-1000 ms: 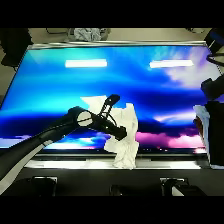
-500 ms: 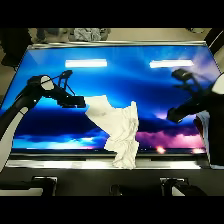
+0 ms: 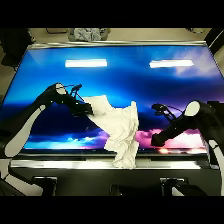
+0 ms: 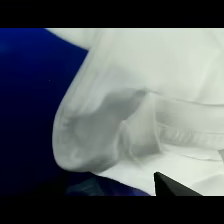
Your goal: Fold the shirts.
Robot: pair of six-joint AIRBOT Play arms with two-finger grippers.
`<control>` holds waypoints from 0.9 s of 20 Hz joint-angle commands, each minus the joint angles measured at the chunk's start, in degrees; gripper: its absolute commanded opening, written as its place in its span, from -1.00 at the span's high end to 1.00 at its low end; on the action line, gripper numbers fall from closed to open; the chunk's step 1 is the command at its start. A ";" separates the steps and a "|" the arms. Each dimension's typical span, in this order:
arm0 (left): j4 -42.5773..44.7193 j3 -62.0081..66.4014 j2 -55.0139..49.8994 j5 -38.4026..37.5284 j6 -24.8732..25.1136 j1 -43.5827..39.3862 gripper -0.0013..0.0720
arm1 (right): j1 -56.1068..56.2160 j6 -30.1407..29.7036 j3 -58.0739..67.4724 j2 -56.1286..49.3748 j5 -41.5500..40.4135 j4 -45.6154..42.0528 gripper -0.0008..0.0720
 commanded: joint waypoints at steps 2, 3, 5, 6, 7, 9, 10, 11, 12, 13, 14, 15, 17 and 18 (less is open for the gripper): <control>-0.63 0.07 -1.44 3.82 -0.76 -0.81 -0.62 | 6.95 -0.39 -4.70 -0.42 -4.52 0.61 -0.98; -0.63 0.07 -1.73 4.74 -2.03 -0.81 -0.42 | 7.61 -0.13 -5.92 -0.87 -5.22 1.77 -0.98; -0.68 0.09 -2.29 6.03 -2.60 -0.79 0.32 | 7.82 -0.61 -8.66 -1.86 -5.22 5.86 -0.97; -0.68 0.09 -2.45 6.23 -2.58 -0.79 0.69 | 7.82 -1.49 -10.03 -1.99 -5.42 7.91 -0.97; -0.68 0.09 -2.45 6.23 -2.38 -0.79 0.88 | 7.82 -2.34 -11.43 -1.97 -6.16 10.27 -0.97; -0.68 0.15 -2.40 6.19 -2.38 -0.72 0.89 | 7.82 -2.73 -13.68 -1.99 -8.37 13.81 -0.97; -0.68 0.15 -2.36 6.14 -2.38 -0.72 0.89 | 7.82 -2.78 -14.80 -1.99 -9.49 15.98 -0.97; -0.68 0.15 -2.29 6.14 -2.38 -0.74 0.89 | 7.82 -2.78 -16.20 -1.99 -11.08 18.10 -0.97; -0.68 0.17 -2.29 6.14 -2.36 -0.74 0.89 | 7.82 -2.78 -17.33 -2.05 -12.31 19.47 -0.97; -0.68 0.17 -2.25 6.12 -2.36 -0.74 0.89 | 7.82 -2.99 -18.32 -2.23 -13.05 20.92 -0.97; -0.68 0.17 -2.19 6.14 -2.36 -0.74 0.89 | 8.26 -3.45 -19.02 -2.32 -13.73 22.08 -0.97; -0.68 0.17 -2.12 6.14 -2.36 -0.74 0.89 | 9.88 -3.39 -19.15 -2.34 -15.08 21.77 -0.97; -0.68 0.20 -1.95 5.99 -2.36 -0.74 0.89 | 15.04 -1.70 -19.15 -2.34 -19.47 21.55 -0.97; -0.68 0.20 -1.79 5.75 -2.32 -0.74 0.89 | 17.57 0.92 -19.12 -2.34 -22.45 20.06 -0.88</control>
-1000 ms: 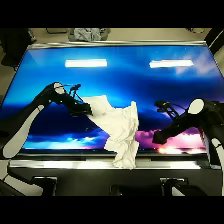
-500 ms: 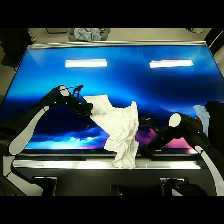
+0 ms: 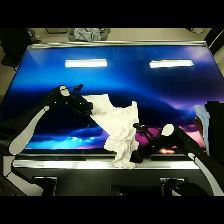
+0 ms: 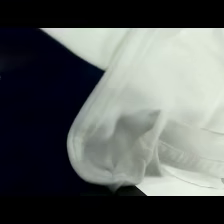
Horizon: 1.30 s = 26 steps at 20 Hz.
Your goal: Fold the shirts.
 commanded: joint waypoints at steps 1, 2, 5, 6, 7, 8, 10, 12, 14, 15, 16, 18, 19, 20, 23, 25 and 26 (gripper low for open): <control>-0.09 0.09 0.61 -0.39 0.72 0.09 0.89 | 6.29 6.95 -0.76 -0.07 -8.39 -2.03 -0.63; -0.09 0.09 1.07 -0.39 1.18 0.15 0.89 | 6.67 9.92 -0.76 -0.07 -8.74 -3.61 0.25; 0.11 0.15 3.45 -0.28 3.10 0.39 0.89 | 6.38 10.36 0.44 0.28 -6.82 -6.80 0.87; 0.15 0.28 5.11 0.11 4.04 0.61 0.89 | 6.38 10.36 2.25 1.09 -5.22 -9.25 0.87; 0.94 0.83 7.45 0.63 4.17 0.96 0.89 | 6.38 10.47 4.90 2.60 -3.80 -12.72 0.87; 2.80 1.86 10.54 1.42 4.15 1.33 0.90 | 6.38 11.56 9.03 4.92 -2.21 -18.88 0.87; 8.41 6.01 18.93 2.64 3.87 2.84 0.90 | 6.36 17.05 20.31 10.19 2.01 -37.86 0.87; 13.70 11.69 27.69 2.69 1.73 5.46 0.90 | 6.36 22.14 34.16 14.78 6.73 -60.24 0.87; 16.79 17.16 36.22 2.71 -1.31 9.07 0.89 | 6.38 22.71 48.19 17.86 8.44 -76.17 0.87; 16.76 19.12 40.11 2.71 -2.14 10.88 0.90 | 6.38 22.38 54.18 18.97 8.39 -79.34 0.87; 16.76 20.46 44.13 2.80 -2.82 12.41 0.89 | 6.38 21.27 59.74 19.89 8.00 -80.13 0.87; 16.74 20.83 50.93 2.93 -4.04 13.94 0.90 | 6.38 21.00 67.30 20.83 8.28 -80.06 0.87; 16.76 20.83 53.44 2.89 -4.31 14.08 0.90 | 6.38 20.98 69.55 20.83 8.98 -80.08 0.87; 16.76 20.81 55.74 2.69 -4.33 14.08 0.90 | 6.38 20.70 71.04 20.83 10.54 -80.08 0.87; 18.12 20.81 59.87 1.62 -5.97 14.08 0.89 | 6.38 16.22 71.49 20.94 19.02 -80.08 0.86; 18.18 20.81 60.74 -2.91 -6.08 14.08 0.89 | 6.38 15.28 71.49 20.96 23.30 -80.02 0.86; 18.21 20.76 60.67 -7.26 -6.08 14.08 0.90 | 6.38 15.19 71.47 20.90 25.83 -79.67 0.86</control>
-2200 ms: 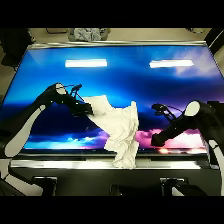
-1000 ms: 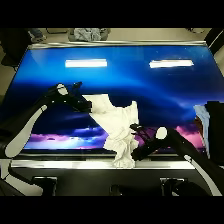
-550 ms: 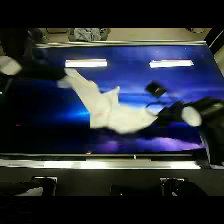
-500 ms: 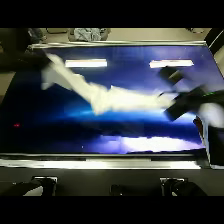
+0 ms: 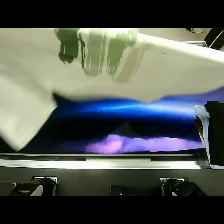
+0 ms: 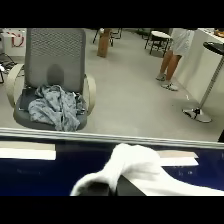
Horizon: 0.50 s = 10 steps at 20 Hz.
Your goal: Fold the shirts.
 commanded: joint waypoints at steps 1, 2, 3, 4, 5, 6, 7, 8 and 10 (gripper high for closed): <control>1.07 -0.33 1.97 -11.63 -0.79 0.28 0.89 | -0.04 -2.38 1.40 -0.24 10.29 -0.52 0.86; 1.03 -2.16 1.73 -15.43 -0.44 0.28 0.89 | -0.04 -3.52 1.36 -1.03 12.68 0.15 0.86; 1.01 -4.81 1.66 -17.75 0.61 0.26 0.89 | -0.04 -5.44 1.36 -2.47 14.71 0.76 0.86; 1.03 -8.68 1.66 -18.75 1.77 0.26 0.89 | -0.04 -5.90 1.20 -4.28 15.06 0.98 0.86; 1.03 -13.16 1.62 -18.82 2.08 0.26 0.89 | -0.04 -5.99 0.28 -6.29 13.62 1.92 0.86; 1.01 -17.49 1.16 -18.84 2.08 0.26 0.89 | -0.07 -6.21 -1.97 -8.72 10.91 3.63 0.86; 1.01 -22.27 0.13 -18.82 2.36 0.26 0.89 | -1.09 -6.21 -5.16 -11.63 8.09 6.84 0.86; 1.01 -26.40 -1.44 -18.80 3.50 0.28 0.89 | -4.13 -6.05 -8.39 -14.82 5.14 13.68 0.86; 1.03 -33.09 -7.34 -17.66 7.08 0.31 0.89 | -13.49 -4.92 -14.12 -22.53 -4.68 32.04 0.86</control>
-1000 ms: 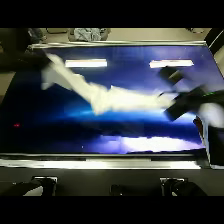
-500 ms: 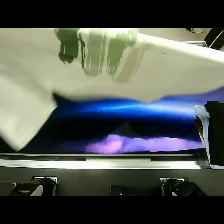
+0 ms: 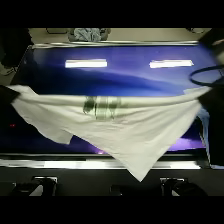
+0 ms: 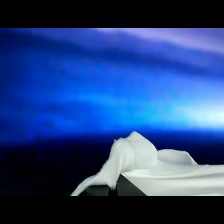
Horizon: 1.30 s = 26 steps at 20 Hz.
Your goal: Fold the shirts.
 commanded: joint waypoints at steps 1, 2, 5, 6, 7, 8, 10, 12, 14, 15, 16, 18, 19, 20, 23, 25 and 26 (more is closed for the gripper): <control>-0.35 -11.50 -9.51 1.27 5.62 0.15 0.89 | -11.85 0.44 -7.15 -12.66 -16.15 27.80 0.86; -0.37 -11.52 -14.45 3.85 6.19 0.39 0.89 | -15.26 0.42 -7.06 -16.92 -22.34 34.10 0.86; -1.18 -5.84 -30.18 16.13 6.16 1.55 0.89 | -21.68 0.52 -7.04 -27.69 -38.91 49.35 0.86; -1.36 -2.84 -34.73 19.06 6.19 1.73 0.89 | -22.40 0.48 -7.04 -30.32 -41.81 53.68 0.86; -1.49 0.57 -39.36 20.79 6.16 1.86 0.89 | -22.40 0.48 -7.04 -32.74 -43.78 56.65 0.86; -1.66 3.89 -43.67 20.79 6.14 1.86 0.89 | -21.86 0.46 -7.04 -34.77 -44.57 58.01 0.86; -3.85 7.91 -49.81 20.13 6.14 1.86 0.89 | -20.15 0.35 -7.04 -38.38 -45.13 57.83 0.86; -6.97 9.05 -53.18 19.06 6.12 1.86 0.88 | -18.73 -0.26 -7.04 -40.52 -45.29 57.75 0.86; -7.87 9.49 -53.31 16.76 6.54 2.21 0.30 | -18.73 -0.48 -6.95 -40.24 -45.51 57.81 0.54; -7.87 10.78 -52.92 14.34 8.35 3.13 -0.24 | -19.65 -1.29 -6.29 -39.32 -43.17 57.79 -0.20; -7.69 12.46 -52.50 11.23 10.36 4.66 -0.43 | -21.27 -3.98 -5.07 -38.25 -38.69 57.70 -0.65; -6.84 13.46 -51.65 5.49 11.89 8.76 -0.49 | -25.77 -7.76 -3.45 -36.24 -27.85 56.33 -0.69; -6.88 12.98 -51.69 2.82 11.28 10.95 -0.49 | -28.68 -7.72 -3.48 -35.39 -20.83 55.45 -0.69; -7.37 11.15 -51.67 0.70 10.86 12.90 -0.49 | -31.43 -7.76 -3.65 -35.12 -13.40 54.60 -0.69; -9.57 1.66 -51.65 -1.14 13.00 16.06 -0.49 | -35.28 -9.14 -8.33 -34.73 1.25 48.28 -0.71; -13.20 -3.43 -51.65 1.42 16.15 16.39 -0.48 | -35.10 -9.27 -14.58 -32.70 0.42 45.88 -0.71; -15.32 -4.68 -51.65 3.50 16.68 16.37 -0.47 | -35.08 -9.62 -17.75 -31.30 -1.53 46.53 -0.71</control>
